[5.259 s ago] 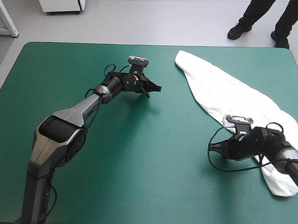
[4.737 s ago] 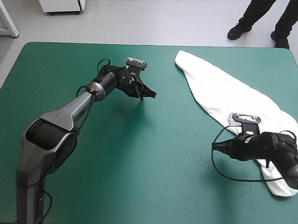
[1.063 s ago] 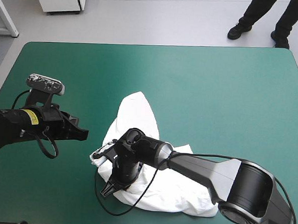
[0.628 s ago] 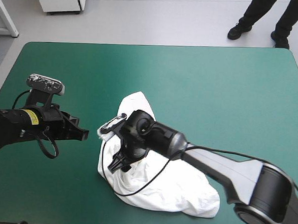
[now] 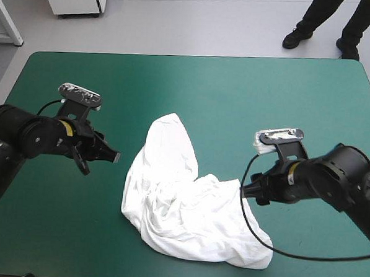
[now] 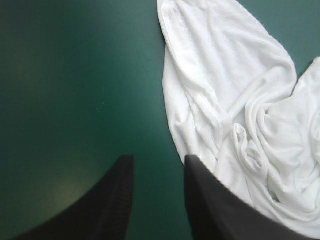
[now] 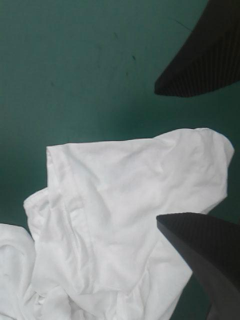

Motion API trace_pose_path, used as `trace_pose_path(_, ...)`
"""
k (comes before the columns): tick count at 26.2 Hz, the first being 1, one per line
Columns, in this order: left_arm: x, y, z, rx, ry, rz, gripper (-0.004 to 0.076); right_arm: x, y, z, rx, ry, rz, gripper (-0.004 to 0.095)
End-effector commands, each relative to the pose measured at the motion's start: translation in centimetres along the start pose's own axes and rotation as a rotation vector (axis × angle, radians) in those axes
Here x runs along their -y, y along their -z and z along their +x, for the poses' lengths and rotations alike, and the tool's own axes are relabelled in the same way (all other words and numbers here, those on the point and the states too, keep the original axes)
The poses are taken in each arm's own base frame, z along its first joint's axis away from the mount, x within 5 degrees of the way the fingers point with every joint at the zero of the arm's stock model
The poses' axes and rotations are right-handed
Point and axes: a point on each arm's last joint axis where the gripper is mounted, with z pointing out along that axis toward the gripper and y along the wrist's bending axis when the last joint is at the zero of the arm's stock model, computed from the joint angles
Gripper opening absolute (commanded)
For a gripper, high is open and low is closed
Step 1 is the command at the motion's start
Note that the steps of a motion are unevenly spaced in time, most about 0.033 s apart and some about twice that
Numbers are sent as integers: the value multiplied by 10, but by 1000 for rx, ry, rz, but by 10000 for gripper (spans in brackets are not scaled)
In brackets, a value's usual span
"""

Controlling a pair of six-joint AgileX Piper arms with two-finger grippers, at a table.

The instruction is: Fold the cloth

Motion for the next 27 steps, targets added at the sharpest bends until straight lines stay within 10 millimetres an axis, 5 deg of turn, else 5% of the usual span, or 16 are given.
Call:
trace_pose_path(1, 2, -11, -35, 57, -11, -1, 394, 9, 13, 21, 32, -63, -21, 603)
trace_pose_path(5, 5, -73, -84, -27, -23, -7, 394, 12, 3, 30, -7, -80, -10, 559)
trace_pose_path(9, 8, -129, -107, -103, -34, -7, 394, 12, 3, 30, -7, -89, -10, 559)
trace_pose_path(15, 9, -187, -111, -198, -32, -5, 394, 12, 3, 30, -7, -101, -10, 549)
trace_pose_path(27, -5, -264, -99, -308, 2, -13, 394, 11, 3, 31, -11, -112, -19, 522)
